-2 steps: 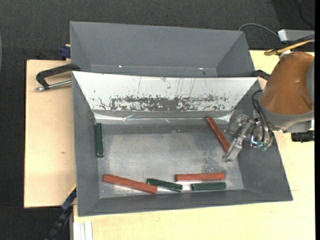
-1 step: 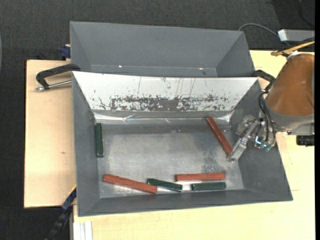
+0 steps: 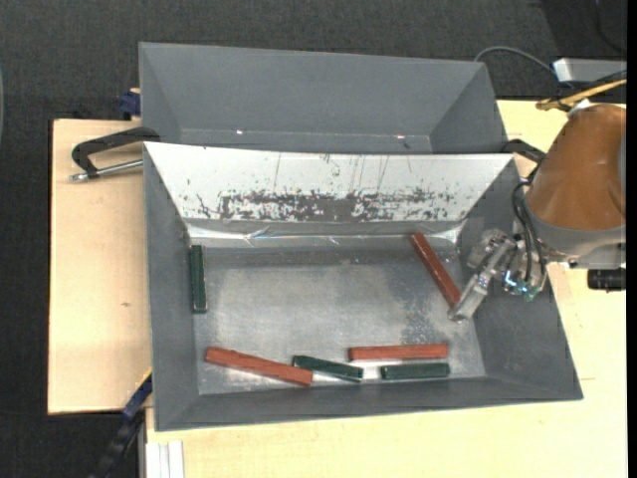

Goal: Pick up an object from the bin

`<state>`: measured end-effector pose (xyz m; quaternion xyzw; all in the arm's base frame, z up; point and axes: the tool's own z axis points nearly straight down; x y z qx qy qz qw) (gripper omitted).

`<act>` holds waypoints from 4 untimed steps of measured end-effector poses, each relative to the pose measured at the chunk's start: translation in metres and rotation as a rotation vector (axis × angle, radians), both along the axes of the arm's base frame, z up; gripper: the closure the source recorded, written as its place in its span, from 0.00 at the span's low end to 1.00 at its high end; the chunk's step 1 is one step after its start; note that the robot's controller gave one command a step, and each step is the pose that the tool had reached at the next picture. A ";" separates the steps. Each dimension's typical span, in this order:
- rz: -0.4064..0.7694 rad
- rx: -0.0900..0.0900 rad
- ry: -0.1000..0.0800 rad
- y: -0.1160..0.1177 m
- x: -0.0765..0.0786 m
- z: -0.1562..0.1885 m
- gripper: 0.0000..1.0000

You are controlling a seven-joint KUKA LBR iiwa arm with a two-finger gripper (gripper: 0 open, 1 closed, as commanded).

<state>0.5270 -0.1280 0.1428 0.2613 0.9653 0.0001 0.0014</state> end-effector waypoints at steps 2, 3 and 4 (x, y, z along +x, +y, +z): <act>-0.104 0.000 -0.001 -0.018 -0.003 -0.014 0.00; -0.113 0.000 -0.002 -0.020 -0.001 -0.009 0.00; -0.160 0.002 0.002 -0.002 -0.004 -0.018 0.00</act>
Offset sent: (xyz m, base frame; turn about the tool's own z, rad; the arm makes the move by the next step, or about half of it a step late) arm -0.0015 -0.0184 -0.0176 0.1632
